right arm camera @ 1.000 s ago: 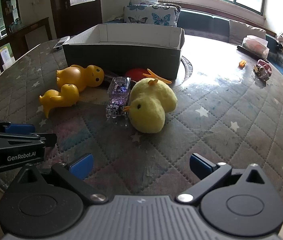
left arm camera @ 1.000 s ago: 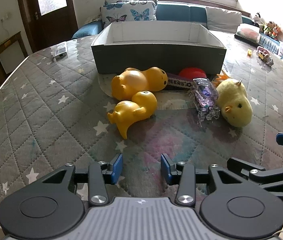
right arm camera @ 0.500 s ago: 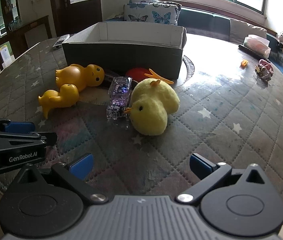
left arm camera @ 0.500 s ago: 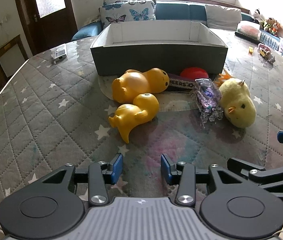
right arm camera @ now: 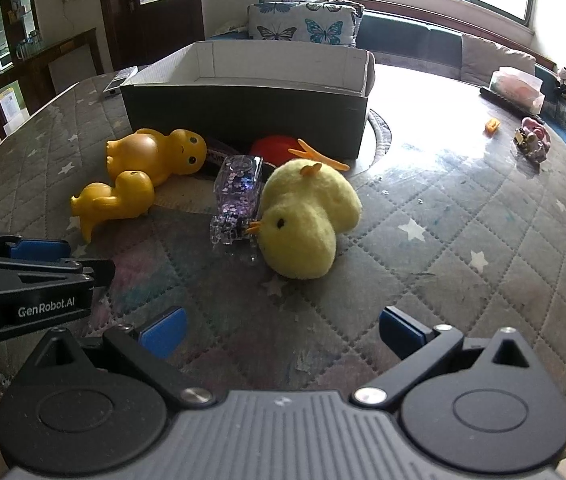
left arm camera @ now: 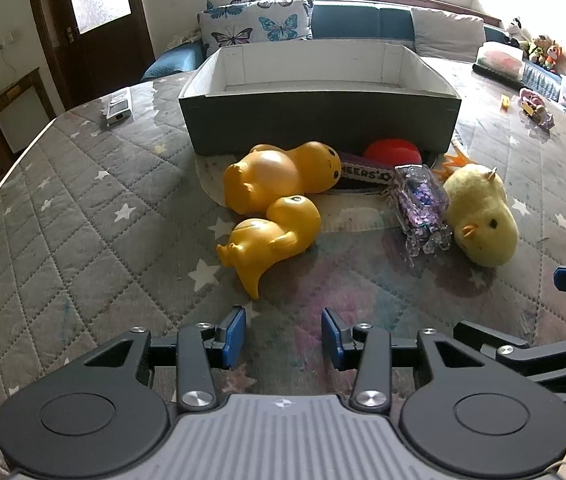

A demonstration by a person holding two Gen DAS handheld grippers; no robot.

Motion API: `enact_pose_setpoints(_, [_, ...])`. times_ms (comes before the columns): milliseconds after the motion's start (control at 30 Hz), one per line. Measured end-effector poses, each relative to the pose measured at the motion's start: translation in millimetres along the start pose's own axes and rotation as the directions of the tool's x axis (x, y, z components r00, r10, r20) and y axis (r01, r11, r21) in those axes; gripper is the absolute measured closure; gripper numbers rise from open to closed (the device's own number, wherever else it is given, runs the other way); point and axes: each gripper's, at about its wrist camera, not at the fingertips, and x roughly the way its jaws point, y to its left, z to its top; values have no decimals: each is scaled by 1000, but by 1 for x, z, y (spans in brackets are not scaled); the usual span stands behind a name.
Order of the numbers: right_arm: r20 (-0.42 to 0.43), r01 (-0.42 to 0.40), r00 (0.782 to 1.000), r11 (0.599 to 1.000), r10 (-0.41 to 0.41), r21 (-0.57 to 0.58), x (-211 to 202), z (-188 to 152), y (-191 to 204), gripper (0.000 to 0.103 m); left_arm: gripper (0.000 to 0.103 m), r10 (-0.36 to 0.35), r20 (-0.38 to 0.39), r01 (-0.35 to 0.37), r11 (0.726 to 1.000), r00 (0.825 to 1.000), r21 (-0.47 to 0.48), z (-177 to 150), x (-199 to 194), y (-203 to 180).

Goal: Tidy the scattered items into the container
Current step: 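Move both tools toward the yellow rubber ducks in front of the box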

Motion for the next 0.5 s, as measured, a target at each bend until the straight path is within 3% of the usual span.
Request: enact_pose_setpoints(500, [-1, 1, 1000, 1000, -1, 11, 3, 2, -5, 0, 59, -2, 0, 2, 1000, 1000, 11, 5, 4, -4])
